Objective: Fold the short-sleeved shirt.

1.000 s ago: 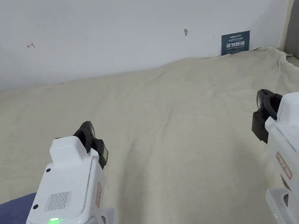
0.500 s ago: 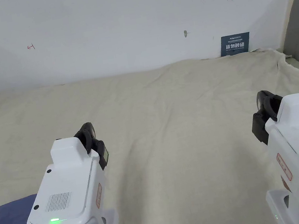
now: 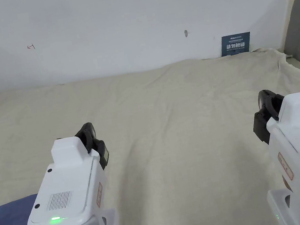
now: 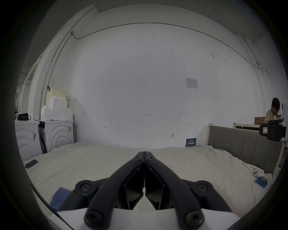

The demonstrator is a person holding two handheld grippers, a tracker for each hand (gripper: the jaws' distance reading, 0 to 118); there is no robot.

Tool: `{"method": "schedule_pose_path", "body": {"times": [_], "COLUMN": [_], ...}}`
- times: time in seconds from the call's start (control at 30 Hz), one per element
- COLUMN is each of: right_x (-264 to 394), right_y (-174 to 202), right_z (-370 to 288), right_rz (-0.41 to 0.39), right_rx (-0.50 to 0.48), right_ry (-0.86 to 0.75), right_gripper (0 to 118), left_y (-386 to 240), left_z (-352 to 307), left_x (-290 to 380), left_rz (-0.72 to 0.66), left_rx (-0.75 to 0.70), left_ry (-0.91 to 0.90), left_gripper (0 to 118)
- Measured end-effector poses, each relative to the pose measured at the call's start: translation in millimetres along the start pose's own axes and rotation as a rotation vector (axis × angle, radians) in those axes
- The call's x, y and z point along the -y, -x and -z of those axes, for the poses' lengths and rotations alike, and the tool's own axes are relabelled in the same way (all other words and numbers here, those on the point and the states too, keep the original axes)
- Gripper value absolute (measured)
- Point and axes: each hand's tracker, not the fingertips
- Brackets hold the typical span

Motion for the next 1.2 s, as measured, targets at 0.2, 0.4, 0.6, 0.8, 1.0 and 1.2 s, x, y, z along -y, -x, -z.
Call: {"method": "schedule_pose_path", "body": {"times": [0.2,0.4,0.6,0.8,1.0,1.2], "right_x": [0.7,0.1,1.2,1.3,1.1,0.0], "right_y": [-0.3,-1.8,-1.7,-2.7,-3.1,-3.1], "right_z": [-0.1,1.8,2.4,1.5,0.8,-1.0], "right_rz": [-0.004,-0.001,-0.002,0.015,0.011,0.014], "right_rx": [0.002,-0.013,-0.008,-0.007,0.0,0.002], "right_ry": [0.005,0.031,0.029,0.016,0.015,0.005], "right_gripper": [0,72,105,118,118,118], "left_y": [1.2,4.5,10.8,10.2,8.4,7.9], "left_z": [-0.5,-0.3,1.5,-1.4,-1.7,-2.9], "left_x": [-0.4,-0.7,-1.4,-3.8,-2.8,-2.7], "left_rz": [-0.006,-0.024,-0.066,-0.057,-0.056,-0.053], "left_rx": [-0.006,-0.019,-0.031,-0.023,-0.022,-0.015], "left_ry": [-0.001,-0.005,-0.014,-0.031,-0.031,-0.036], "left_gripper": [0,60,111,118,118,118]}}
